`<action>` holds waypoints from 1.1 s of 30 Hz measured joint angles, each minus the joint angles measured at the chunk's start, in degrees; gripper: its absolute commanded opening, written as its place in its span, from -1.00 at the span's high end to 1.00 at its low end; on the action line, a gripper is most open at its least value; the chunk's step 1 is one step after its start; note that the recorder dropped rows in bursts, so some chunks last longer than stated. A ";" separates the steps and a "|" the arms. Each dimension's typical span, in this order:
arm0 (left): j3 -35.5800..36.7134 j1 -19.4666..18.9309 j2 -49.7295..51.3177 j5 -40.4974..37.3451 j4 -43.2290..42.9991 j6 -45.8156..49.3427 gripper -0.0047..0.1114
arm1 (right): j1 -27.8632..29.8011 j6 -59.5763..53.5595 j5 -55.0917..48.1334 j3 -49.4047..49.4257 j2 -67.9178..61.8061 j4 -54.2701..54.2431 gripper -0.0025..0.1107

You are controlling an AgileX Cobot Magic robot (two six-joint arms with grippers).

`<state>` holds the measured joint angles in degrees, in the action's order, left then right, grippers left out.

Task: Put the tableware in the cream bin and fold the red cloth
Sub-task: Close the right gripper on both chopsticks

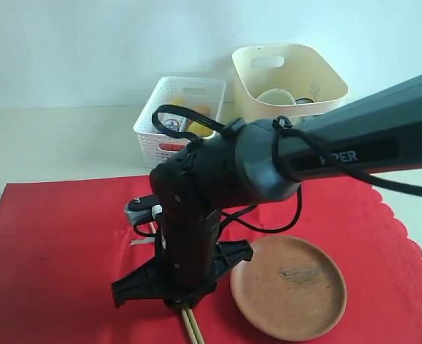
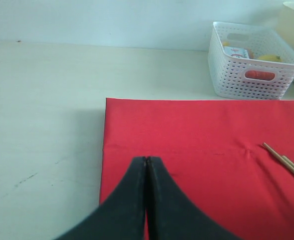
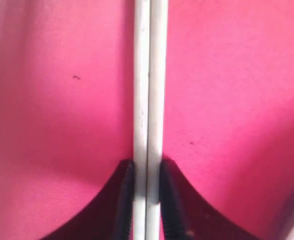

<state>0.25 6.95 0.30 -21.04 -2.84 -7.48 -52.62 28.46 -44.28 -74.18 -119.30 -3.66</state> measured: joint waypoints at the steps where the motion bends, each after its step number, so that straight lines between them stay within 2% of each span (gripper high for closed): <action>1: 0.00 0.00 0.00 0.00 0.00 0.00 0.92 | -0.29 0.00 -0.11 -0.03 0.00 0.00 0.96; 9: 0.00 0.00 0.00 0.00 0.00 0.00 0.92 | -1.30 0.24 -0.26 -0.03 3.67 -0.11 0.96; 24: 0.00 0.00 0.00 0.00 0.00 0.00 0.92 | -1.30 0.24 -0.61 -0.03 20.43 1.85 0.96; 33: 0.00 0.00 0.00 0.00 0.00 0.00 0.92 | -1.30 -3.33 -4.74 -0.03 19.41 1.85 0.92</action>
<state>0.25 6.95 0.30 -21.04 -2.84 -7.48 -53.92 25.13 -49.02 -74.21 -99.89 -1.81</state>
